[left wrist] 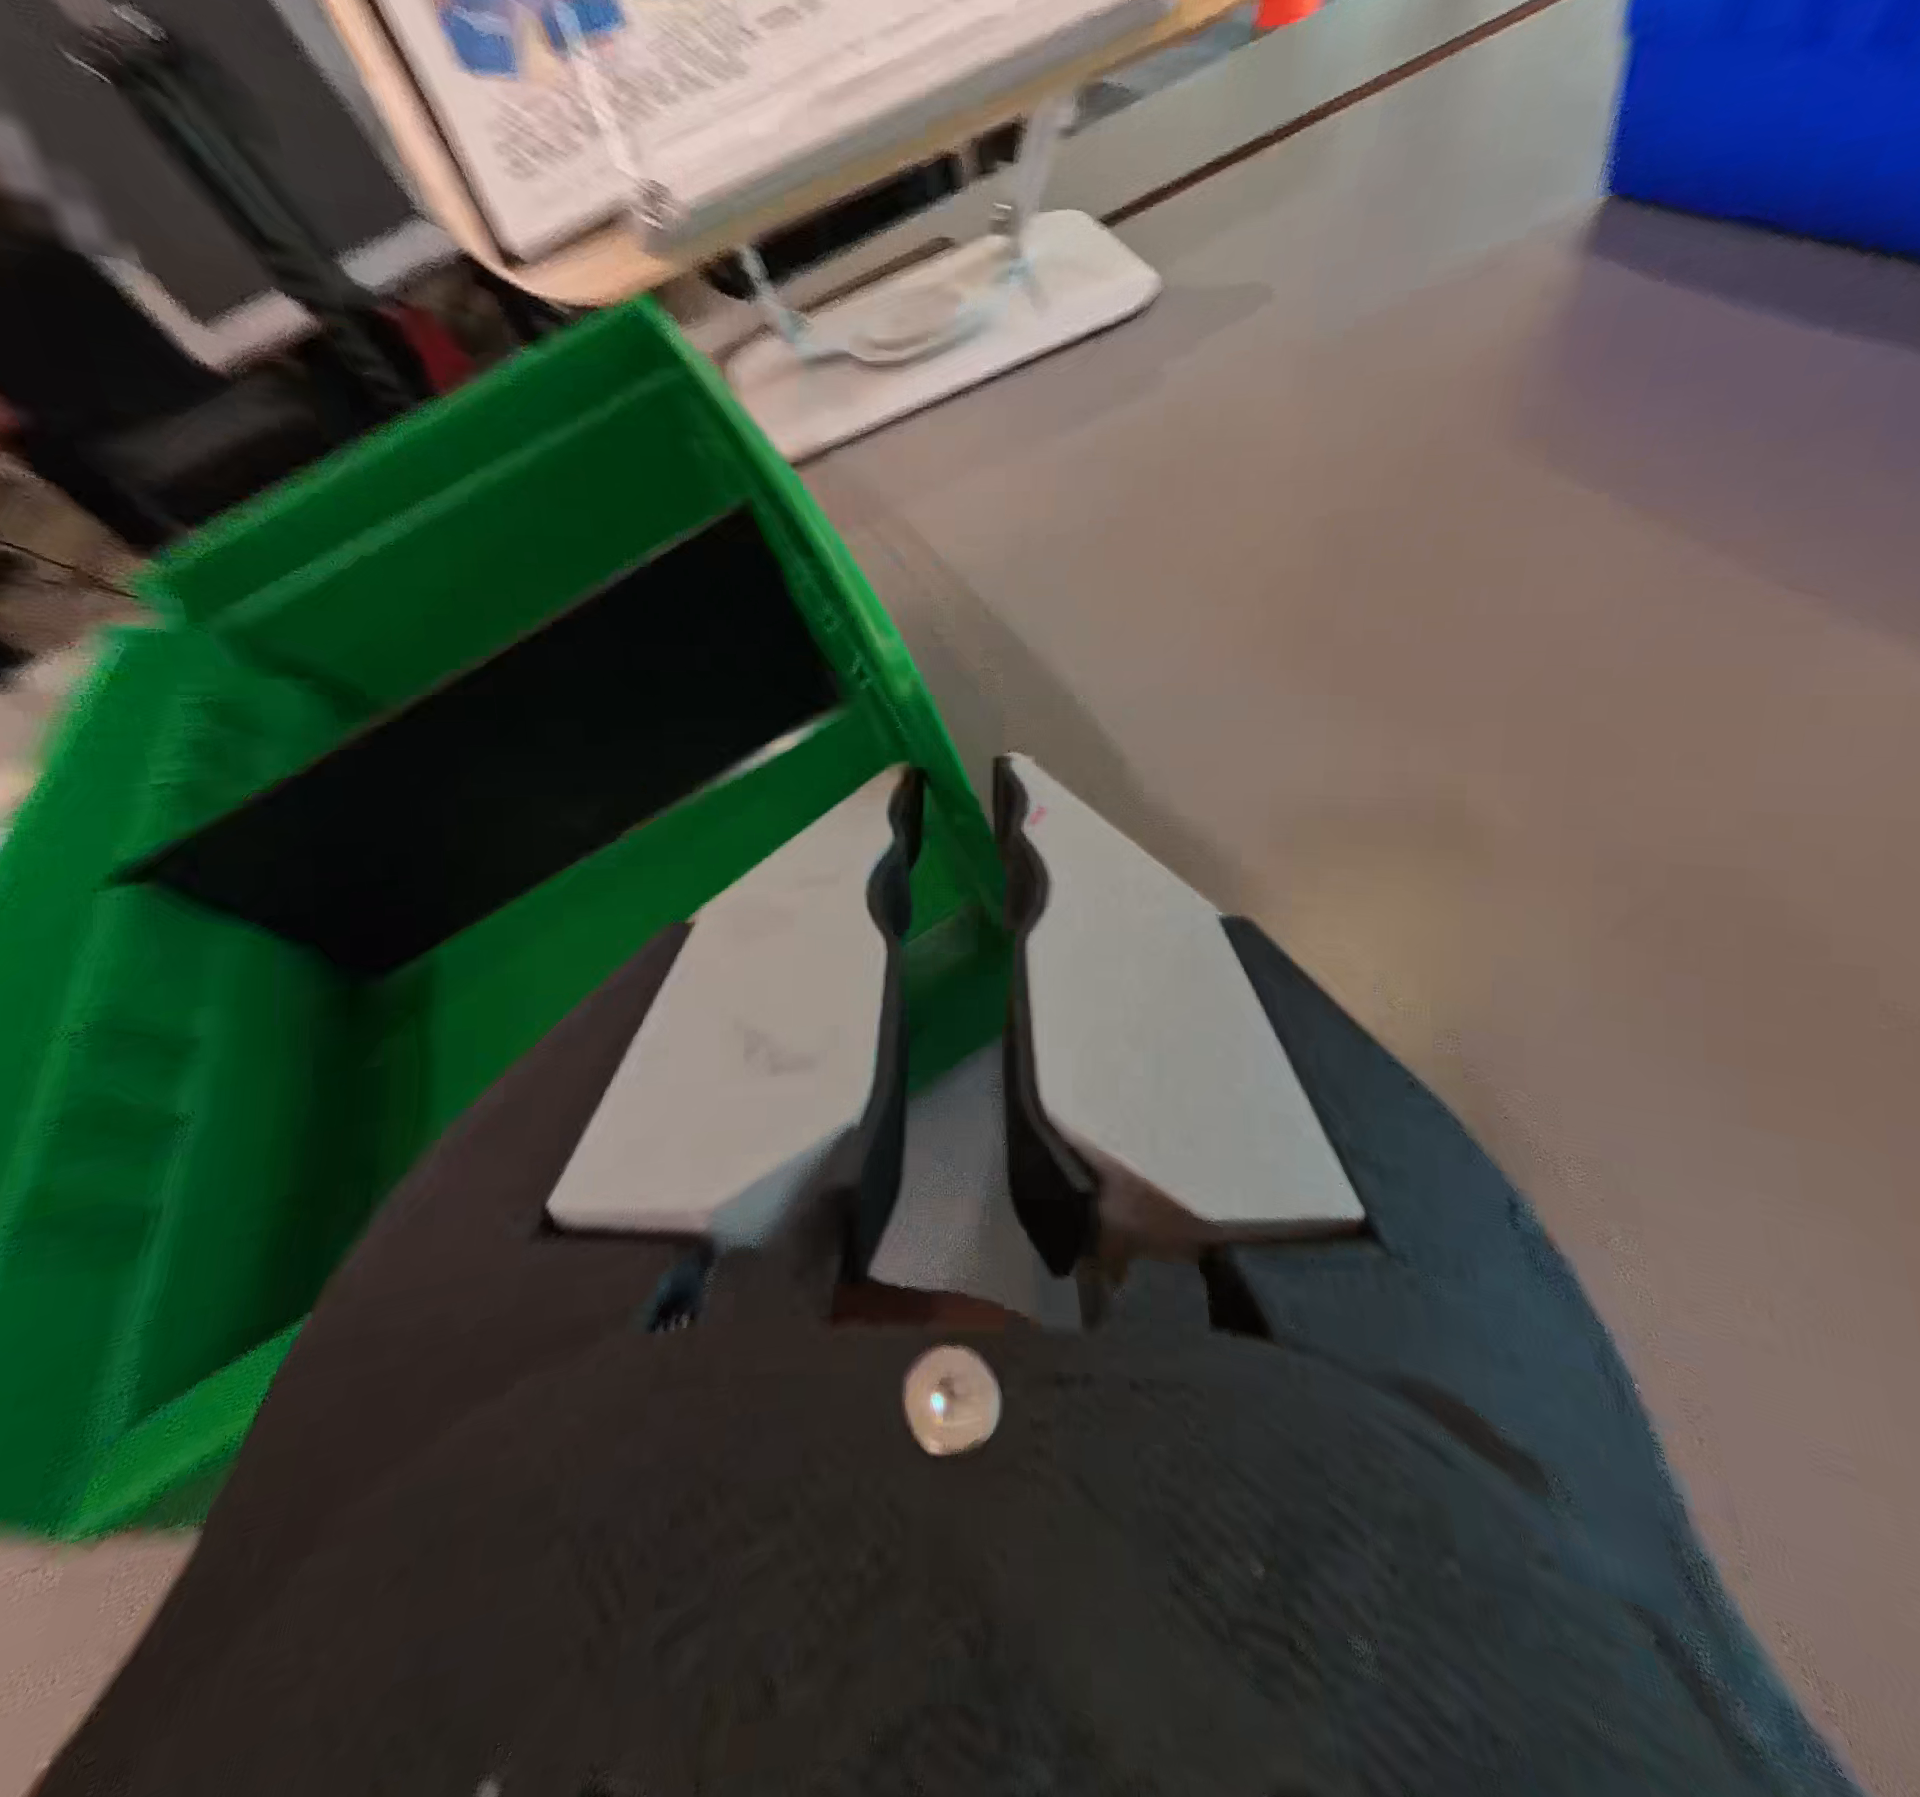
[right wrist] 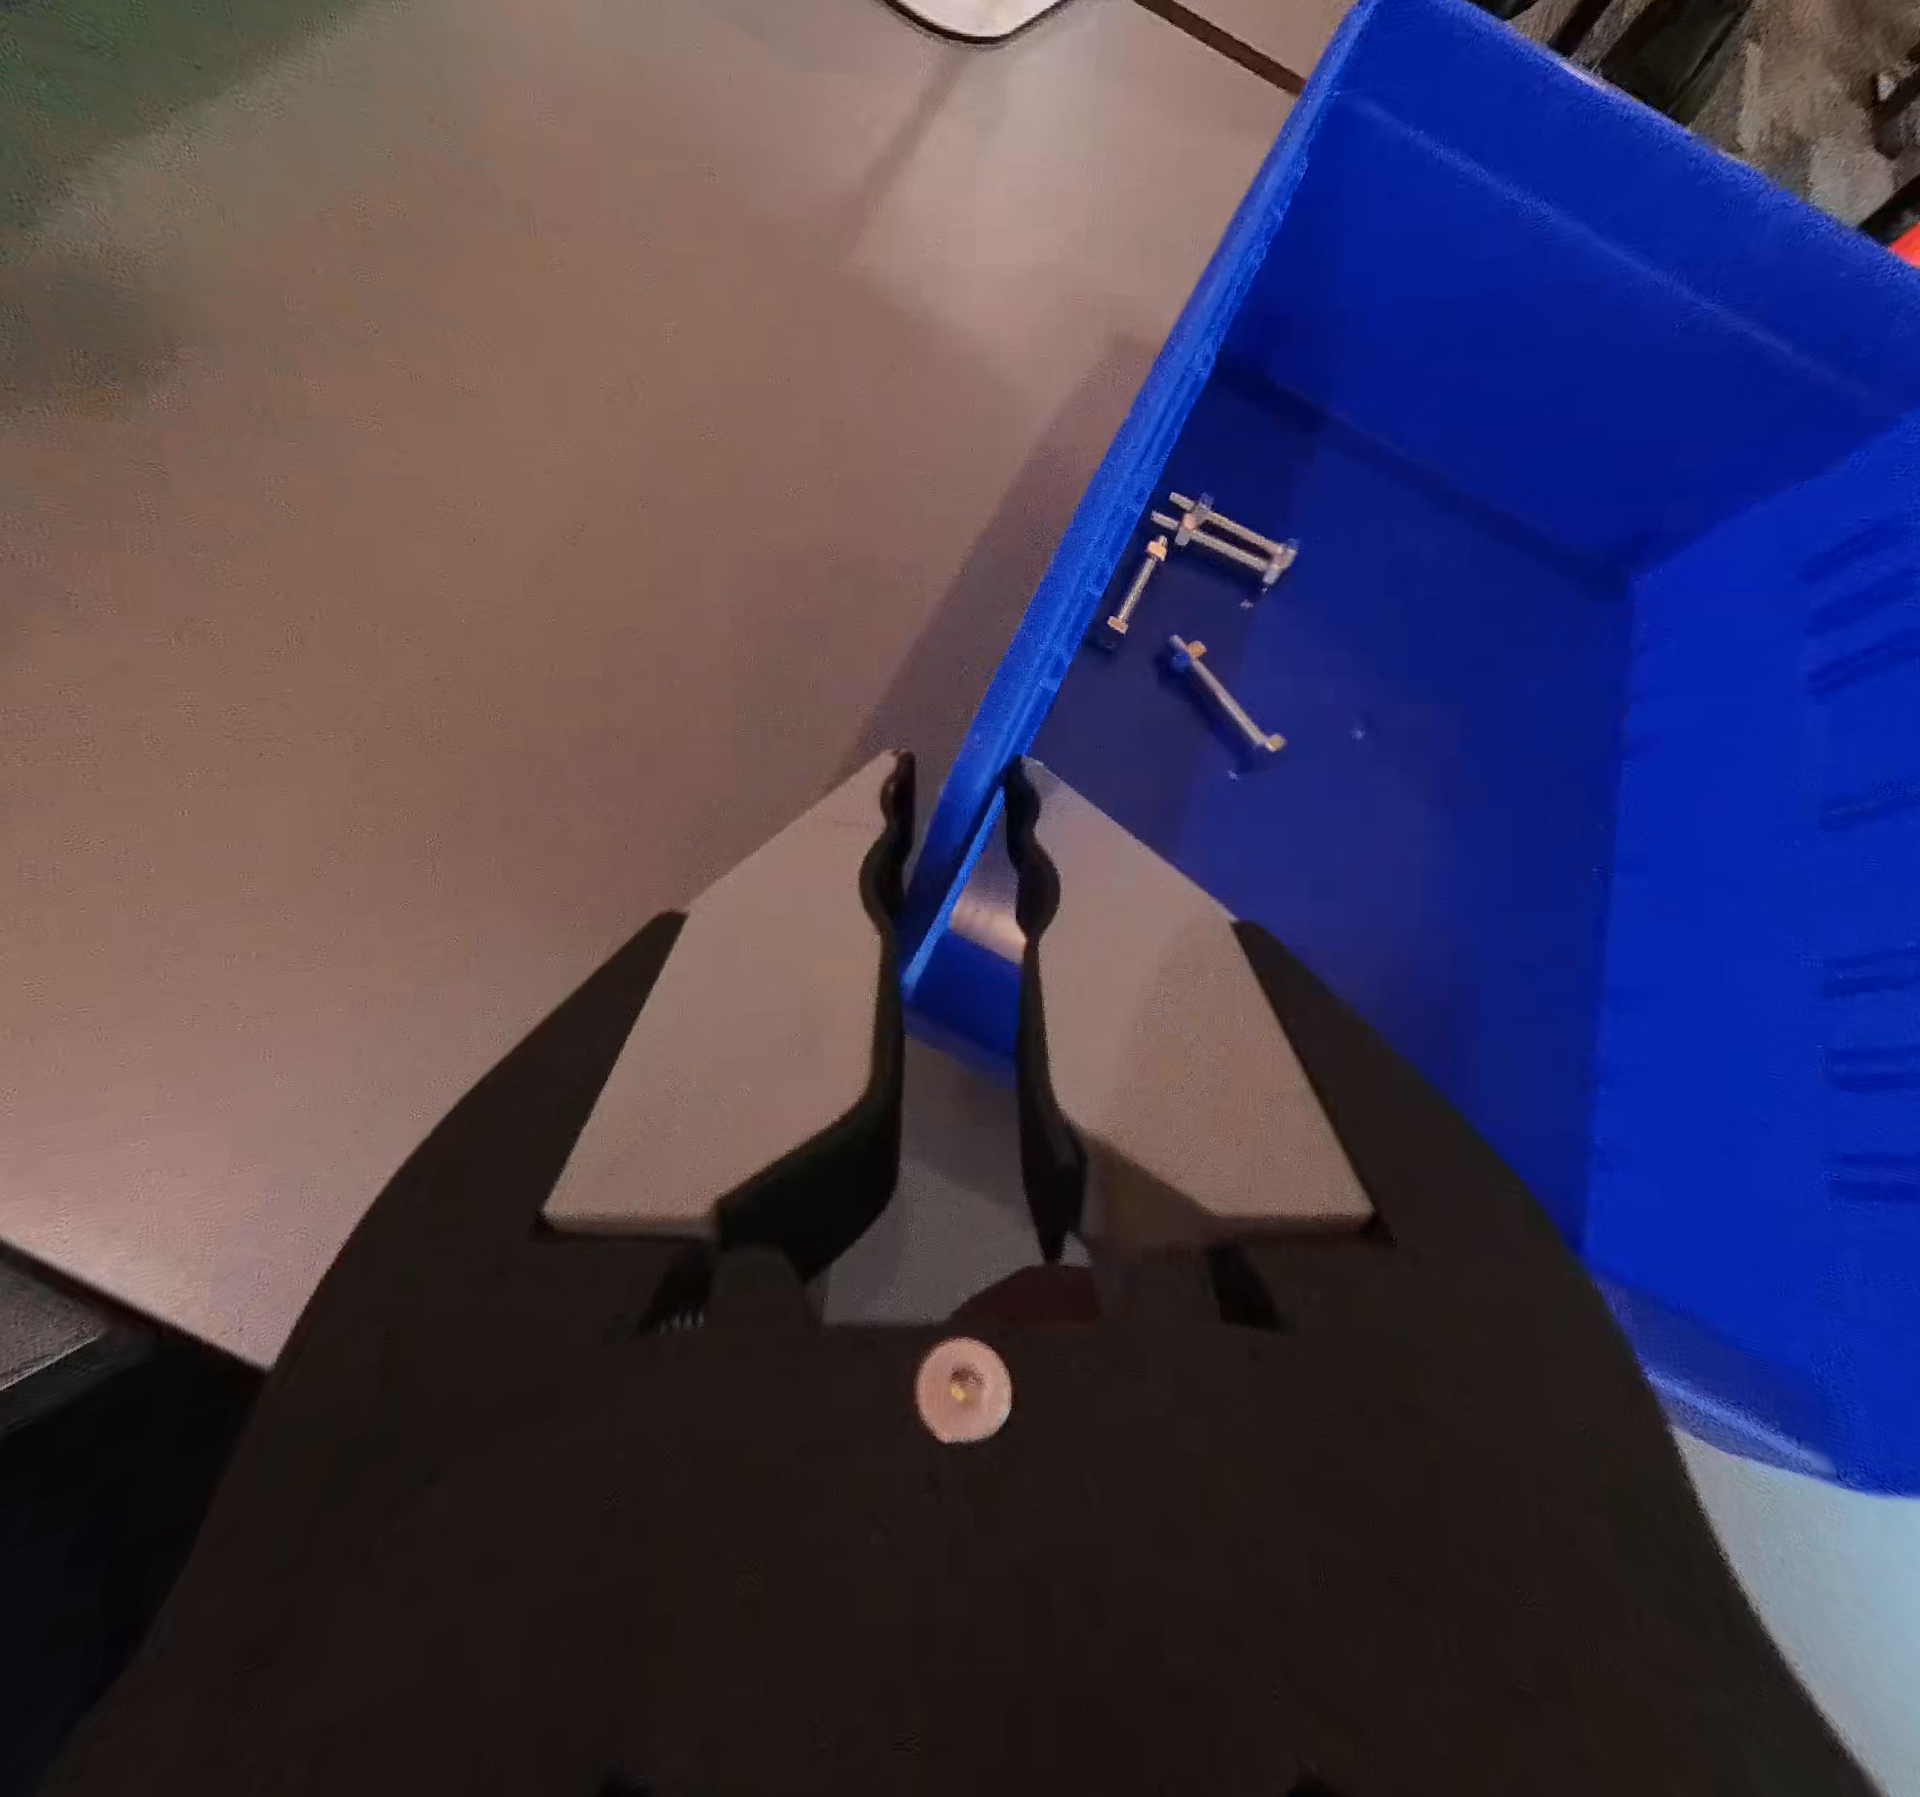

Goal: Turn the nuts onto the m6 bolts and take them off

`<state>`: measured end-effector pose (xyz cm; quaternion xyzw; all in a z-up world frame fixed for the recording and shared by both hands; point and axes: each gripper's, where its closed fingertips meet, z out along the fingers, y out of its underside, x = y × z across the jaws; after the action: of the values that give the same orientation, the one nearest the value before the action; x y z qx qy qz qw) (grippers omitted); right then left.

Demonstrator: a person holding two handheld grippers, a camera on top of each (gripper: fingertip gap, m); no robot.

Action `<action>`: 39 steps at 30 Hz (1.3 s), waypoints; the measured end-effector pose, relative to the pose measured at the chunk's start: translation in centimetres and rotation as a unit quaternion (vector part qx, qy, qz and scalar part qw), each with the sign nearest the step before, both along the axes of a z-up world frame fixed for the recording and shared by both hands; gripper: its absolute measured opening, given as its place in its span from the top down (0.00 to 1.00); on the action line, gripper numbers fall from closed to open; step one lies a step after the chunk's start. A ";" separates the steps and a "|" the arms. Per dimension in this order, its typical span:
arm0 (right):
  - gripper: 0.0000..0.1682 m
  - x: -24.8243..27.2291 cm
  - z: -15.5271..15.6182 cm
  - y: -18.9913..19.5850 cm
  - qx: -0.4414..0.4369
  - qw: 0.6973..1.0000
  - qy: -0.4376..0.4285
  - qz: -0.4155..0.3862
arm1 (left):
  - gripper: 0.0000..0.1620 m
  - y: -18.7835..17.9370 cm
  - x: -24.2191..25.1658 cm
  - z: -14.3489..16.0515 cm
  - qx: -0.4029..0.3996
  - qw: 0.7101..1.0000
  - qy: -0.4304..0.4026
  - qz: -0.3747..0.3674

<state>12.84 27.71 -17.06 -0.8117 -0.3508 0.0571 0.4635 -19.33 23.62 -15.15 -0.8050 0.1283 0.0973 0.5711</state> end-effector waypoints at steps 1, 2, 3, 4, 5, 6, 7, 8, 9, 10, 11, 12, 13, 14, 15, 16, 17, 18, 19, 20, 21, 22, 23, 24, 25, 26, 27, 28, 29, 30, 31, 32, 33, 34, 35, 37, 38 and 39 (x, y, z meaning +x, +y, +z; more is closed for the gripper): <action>0.91 -0.9 0.0 -0.9 0.001 1.000 0.009 0.015 | 0.96 -0.8 -1.0 1.2 0.028 0.999 0.024 0.011; 0.90 -2.3 0.0 -1.9 -0.002 0.999 0.022 0.037 | 0.97 -1.6 -2.1 2.6 0.057 0.998 0.025 0.019; 0.89 -3.5 -0.1 -3.1 -0.004 0.998 0.024 0.054 | 0.99 -2.5 -3.3 3.9 0.078 0.997 0.014 0.025; 0.89 -5.0 -0.2 -3.9 0.002 0.998 0.019 0.068 | 1.00 -3.2 -4.1 5.4 0.097 0.995 -0.002 0.020; 0.89 -6.7 -0.2 -4.7 0.005 0.996 0.017 0.083 | 1.00 -3.8 -4.5 7.0 0.114 0.993 -0.039 0.009; 0.88 -8.3 -0.1 -5.5 0.002 0.995 0.020 0.098 | 1.00 -4.3 -4.8 8.5 0.128 0.989 -0.068 0.000; 0.88 -10.0 -0.1 -6.1 -0.005 0.994 0.028 0.109 | 1.00 -4.7 -5.2 10.2 0.149 0.986 -0.075 0.001; 0.88 -11.7 -0.1 -6.8 -0.007 0.992 0.038 0.119 | 1.00 -5.2 -5.7 11.7 0.167 0.983 -0.076 0.011; 0.88 -13.1 0.0 -7.4 -0.012 0.991 0.044 0.127 | 1.00 -5.8 -6.3 12.9 0.178 0.981 -0.080 0.017; 0.89 -14.6 0.0 -7.9 -0.017 0.989 0.051 0.137 | 1.00 -6.3 -7.0 13.5 0.181 0.981 -0.057 0.025; 0.90 -16.0 0.0 -8.5 -0.015 0.987 0.054 0.149 | 1.00 -7.0 -7.5 14.2 0.193 0.979 -0.054 0.027; 0.90 -17.2 0.0 -9.1 -0.016 0.986 0.057 0.156 | 1.00 -7.9 -7.9 15.0 0.206 0.977 -0.050 0.027; 0.91 -18.5 0.0 -9.8 -0.020 0.984 0.064 0.166 | 1.00 -8.8 -8.3 15.9 0.219 0.974 -0.048 0.028; 0.91 -19.8 0.0 -10.6 -0.025 0.981 0.071 0.181 | 1.00 -9.9 -8.8 17.0 0.232 0.971 -0.052 0.030; 0.90 -21.4 0.0 -11.3 -0.032 0.977 0.077 0.195 | 1.00 -10.9 -9.1 18.2 0.241 0.968 -0.056 0.029; 0.90 -23.0 0.0 -12.1 -0.038 0.974 0.078 0.210 | 1.00 -11.8 -9.2 19.4 0.250 0.966 -0.057 0.026; 0.89 -24.9 0.0 -12.8 -0.040 0.971 0.075 0.222 | 1.00 -12.5 -9.1 20.6 0.260 0.964 -0.055 0.021; 0.88 -26.8 -0.1 -13.4 -0.039 0.969 0.070 0.233 | 1.00 -13.1 -8.6 21.8 0.269 0.962 -0.051 0.013; 0.88 -28.9 -0.1 -14.0 -0.035 0.967 0.064 0.245 | 1.00 -13.5 -7.8 22.8 0.276 0.960 -0.041 0.004; 0.87 -31.1 -0.1 -14.5 -0.034 0.964 0.064 0.254 | 1.00 -13.8 -6.9 23.8 0.282 0.959 -0.030 -0.005; 0.87 -33.4 0.0 -14.9 -0.032 0.962 0.064 0.262 | 1.00 -13.9 -5.9 24.7 0.288 0.957 -0.022 -0.014; 0.86 -35.8 0.2 -15.5 -0.028 0.957 0.071 0.279 | 1.00 -13.8 -4.8 25.5 0.294 0.956 -0.016 -0.024; 0.85 -38.1 0.6 -16.2 -0.025 0.950 0.086 0.299 | 1.00 -13.7 -3.9 26.2 0.299 0.954 -0.009 -0.032; 0.82 -39.7 1.2 -16.7 -0.018 0.946 0.102 0.307 | 1.00 -13.4 -3.0 26.9 0.303 0.952 -0.003 -0.040; 0.80 -40.3 2.0 -17.1 -0.001 0.945 0.111 0.307 | 1.00 -13.2 -2.1 27.5 0.305 0.951 0.005 -0.050; 0.79 -40.1 3.1 -17.5 0.024 0.943 0.116 0.310 | 1.00 -12.9 -1.2 28.0 0.303 0.951 0.013 -0.061; 0.79 -39.0 4.4 -17.8 0.055 0.941 0.128 0.309 | 1.00 -12.7 -0.1 28.2 0.301 0.951 0.017 -0.074; 0.80 -37.1 5.8 -18.1 0.082 0.936 0.149 0.309 | 1.00 -12.5 1.1 28.3 0.300 0.950 0.022 -0.087; 0.81 -34.7 7.1 -18.3 0.102 0.930 0.174 0.308 | 1.00 -12.3 2.5 28.3 0.300 0.948 0.029 -0.101; 0.81 -31.8 8.5 -18.3 0.120 0.924 0.200 0.304 | 1.00 -12.2 4.0 28.1 0.302 0.946 0.032 -0.115; 0.81 -28.6 9.9 -17.9 0.140 0.918 0.222 0.296 | 1.00 -12.1 5.7 27.9 0.307 0.942 0.028 -0.131; 0.82 -25.2 11.2 -17.2 0.160 0.918 0.234 0.278 | 1.00 -11.9 7.5 27.5 0.310 0.939 0.023 -0.147; 0.84 -21.6 12.4 -16.3 0.179 0.921 0.236 0.253 | 1.00 -11.7 9.4 26.9 0.312 0.935 0.021 -0.164; 0.86 -18.0 13.3 -15.2 0.195 0.926 0.228 0.230 | 1.00 -11.5 11.5 26.2 0.314 0.932 0.019 -0.183; 0.86 -14.5 13.8 -14.0 0.205 0.934 0.212 0.203 | 1.00 -11.3 13.7 25.2 0.313 0.928 0.015 -0.202; 0.86 -7.5 14.0 -11.3 0.214 0.953 0.169 0.135 | 1.00 -11.1 18.1 22.9 0.307 0.921 0.012 -0.240; 0.86 -4.5 13.7 -10.3 0.205 0.961 0.150 0.109 | 0.99 -11.1 20.0 21.7 0.304 0.918 0.013 -0.255; 0.85 -1.7 13.2 -9.3 0.191 0.968 0.140 0.082 | 0.99 -11.0 21.8 20.3 0.300 0.916 0.013 -0.266</action>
<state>11.15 18.40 -3.90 -0.6609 -0.3520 0.1399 0.6478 2.51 12.64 5.20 -0.5302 0.3103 -0.0139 0.7889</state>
